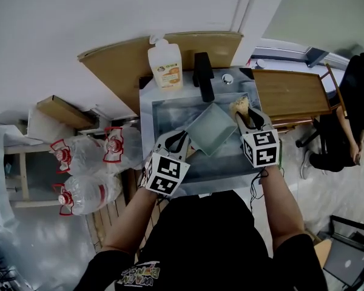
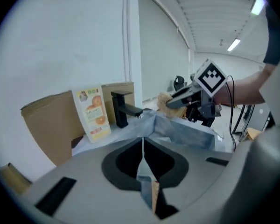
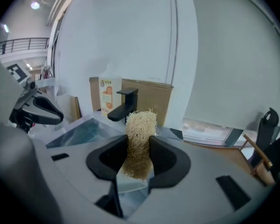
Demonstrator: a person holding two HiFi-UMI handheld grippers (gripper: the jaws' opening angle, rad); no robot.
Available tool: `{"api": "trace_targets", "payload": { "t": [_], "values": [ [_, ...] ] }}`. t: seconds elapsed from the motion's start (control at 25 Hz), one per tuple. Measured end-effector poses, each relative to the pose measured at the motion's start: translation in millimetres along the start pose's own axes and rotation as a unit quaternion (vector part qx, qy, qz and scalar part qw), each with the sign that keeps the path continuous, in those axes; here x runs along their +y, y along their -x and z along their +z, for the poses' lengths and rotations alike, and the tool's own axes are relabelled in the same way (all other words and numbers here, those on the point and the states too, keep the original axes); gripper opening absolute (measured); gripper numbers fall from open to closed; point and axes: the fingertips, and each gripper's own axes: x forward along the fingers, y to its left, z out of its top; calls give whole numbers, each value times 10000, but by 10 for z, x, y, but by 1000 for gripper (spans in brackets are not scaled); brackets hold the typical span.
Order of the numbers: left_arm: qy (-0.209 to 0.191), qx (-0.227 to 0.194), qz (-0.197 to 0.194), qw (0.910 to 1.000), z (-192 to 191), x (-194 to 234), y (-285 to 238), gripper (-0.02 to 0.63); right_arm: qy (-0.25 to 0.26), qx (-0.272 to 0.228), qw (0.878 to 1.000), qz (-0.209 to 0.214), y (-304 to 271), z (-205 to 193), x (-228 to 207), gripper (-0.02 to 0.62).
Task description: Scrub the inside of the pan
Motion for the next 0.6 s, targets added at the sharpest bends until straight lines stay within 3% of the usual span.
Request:
{"api": "trace_targets", "payload": {
  "t": [0.28, 0.6],
  "values": [
    [177, -1127, 103, 9934, 571, -23, 446, 9, -273, -808, 9961, 221, 509, 404, 118, 146],
    [232, -1562, 381, 9867, 840, -227, 806, 8, -290, -1431, 9872, 642, 1097, 635, 140, 146]
  ]
}}
